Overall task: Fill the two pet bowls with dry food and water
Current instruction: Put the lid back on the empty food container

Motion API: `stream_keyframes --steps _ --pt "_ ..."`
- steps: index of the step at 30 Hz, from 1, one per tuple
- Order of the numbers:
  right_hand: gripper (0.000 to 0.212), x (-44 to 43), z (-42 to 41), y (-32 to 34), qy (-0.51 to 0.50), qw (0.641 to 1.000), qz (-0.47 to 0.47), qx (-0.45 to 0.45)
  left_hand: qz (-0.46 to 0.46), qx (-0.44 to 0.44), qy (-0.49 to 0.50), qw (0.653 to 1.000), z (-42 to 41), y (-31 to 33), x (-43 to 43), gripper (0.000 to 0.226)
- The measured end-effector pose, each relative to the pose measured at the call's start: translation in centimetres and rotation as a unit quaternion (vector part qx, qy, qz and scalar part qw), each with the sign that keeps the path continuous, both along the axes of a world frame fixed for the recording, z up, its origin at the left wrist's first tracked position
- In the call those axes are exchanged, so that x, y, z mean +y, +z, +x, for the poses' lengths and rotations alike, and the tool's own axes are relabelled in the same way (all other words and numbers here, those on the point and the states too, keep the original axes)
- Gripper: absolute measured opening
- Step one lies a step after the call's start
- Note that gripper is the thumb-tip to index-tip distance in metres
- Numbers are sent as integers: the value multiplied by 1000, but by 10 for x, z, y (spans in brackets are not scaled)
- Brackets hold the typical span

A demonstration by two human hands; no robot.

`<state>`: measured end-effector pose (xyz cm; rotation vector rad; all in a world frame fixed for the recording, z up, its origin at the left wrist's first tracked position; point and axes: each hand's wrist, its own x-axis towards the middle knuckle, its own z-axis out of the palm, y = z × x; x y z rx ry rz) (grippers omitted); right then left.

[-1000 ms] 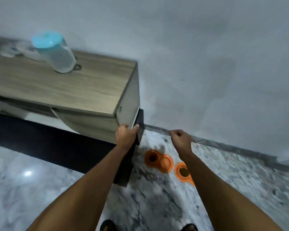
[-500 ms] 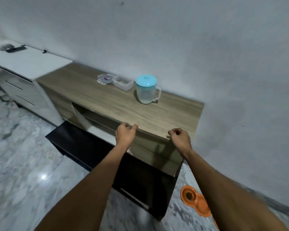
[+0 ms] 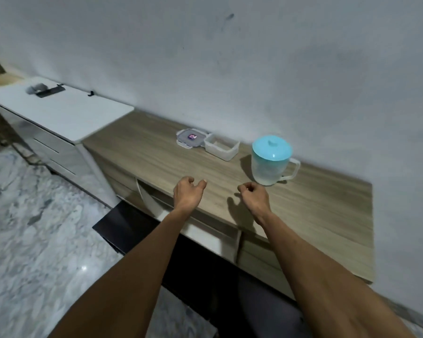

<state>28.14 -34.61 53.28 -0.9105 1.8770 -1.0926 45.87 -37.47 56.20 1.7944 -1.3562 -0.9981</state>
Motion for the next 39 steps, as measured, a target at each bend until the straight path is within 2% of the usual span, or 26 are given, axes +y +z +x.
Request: stream_keyframes --steps 4,11,16,21,27,32,36,39 --pt "16 -52 25 13 -4 1000 7 3 -3 -4 -14 1000 24 9 -62 54" --pt "22 -130 43 13 -67 997 16 29 19 -24 -59 998 58 -4 -159 53" --pt "31 -188 54 13 -144 988 13 50 28 -59 -128 990 68 -18 -249 68" --pt "43 -238 65 9 -217 972 38 83 39 -72 -200 976 73 -21 -334 54" --pt "37 -275 62 -12 -287 949 59 112 7 -183 -294 938 81 -58 -426 81" --pt "32 -290 56 -30 -332 932 95 113 -14 -267 -369 890 72 -87 -477 75" --pt "29 -296 55 -39 -350 922 100 128 9 -277 -408 870 58 -99 -500 108" --pt "28 -299 55 -41 -355 918 106 141 18 -280 -424 861 50 -94 -502 114"
